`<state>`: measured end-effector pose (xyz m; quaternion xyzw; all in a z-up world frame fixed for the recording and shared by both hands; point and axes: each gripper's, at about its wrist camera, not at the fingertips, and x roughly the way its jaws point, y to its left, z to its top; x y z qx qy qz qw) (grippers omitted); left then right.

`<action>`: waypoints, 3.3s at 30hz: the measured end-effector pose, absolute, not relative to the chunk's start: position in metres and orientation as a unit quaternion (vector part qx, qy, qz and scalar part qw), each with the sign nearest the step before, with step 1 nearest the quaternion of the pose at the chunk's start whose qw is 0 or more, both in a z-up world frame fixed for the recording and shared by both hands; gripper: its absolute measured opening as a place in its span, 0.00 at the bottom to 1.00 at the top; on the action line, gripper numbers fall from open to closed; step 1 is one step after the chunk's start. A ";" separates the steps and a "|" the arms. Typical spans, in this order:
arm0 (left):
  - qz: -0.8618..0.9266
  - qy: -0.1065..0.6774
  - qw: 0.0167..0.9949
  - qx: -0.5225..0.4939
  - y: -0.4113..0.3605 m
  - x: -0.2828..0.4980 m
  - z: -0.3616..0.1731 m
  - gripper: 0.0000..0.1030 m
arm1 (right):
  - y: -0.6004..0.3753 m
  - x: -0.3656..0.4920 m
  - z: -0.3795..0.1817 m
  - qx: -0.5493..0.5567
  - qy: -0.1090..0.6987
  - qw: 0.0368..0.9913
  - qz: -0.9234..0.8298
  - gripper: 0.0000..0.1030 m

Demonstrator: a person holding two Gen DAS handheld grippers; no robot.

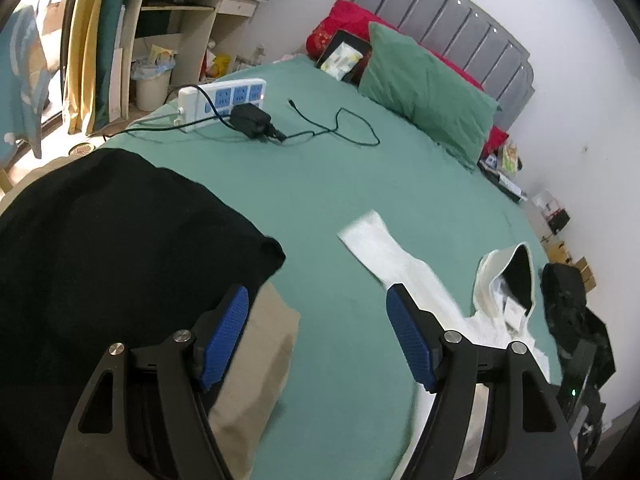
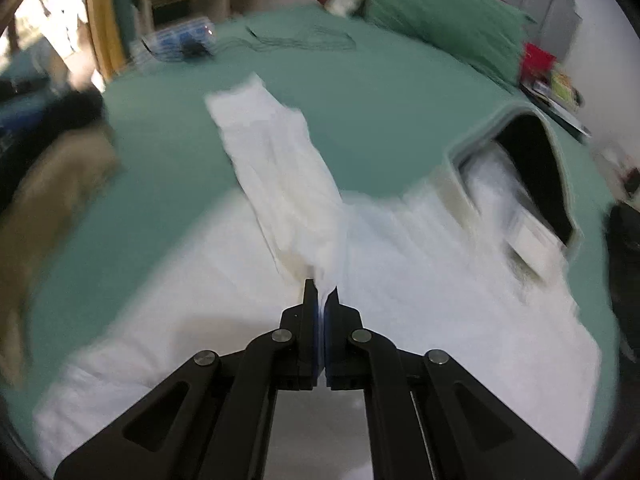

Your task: Fold large clothes

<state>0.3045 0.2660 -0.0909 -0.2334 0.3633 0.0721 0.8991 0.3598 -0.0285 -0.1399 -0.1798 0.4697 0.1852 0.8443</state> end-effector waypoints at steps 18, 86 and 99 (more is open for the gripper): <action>0.126 0.363 0.898 -0.216 0.288 0.312 -0.091 0.73 | 0.120 0.451 -0.154 -0.195 0.397 0.855 0.271 0.56; 0.000 0.454 0.866 -0.211 0.128 0.374 -0.180 0.54 | -0.321 0.398 -0.116 0.027 0.414 0.908 0.050 0.54; 0.058 0.424 0.894 -0.131 0.135 0.381 -0.160 0.54 | -0.188 0.537 -0.136 -0.188 0.399 0.889 0.121 0.03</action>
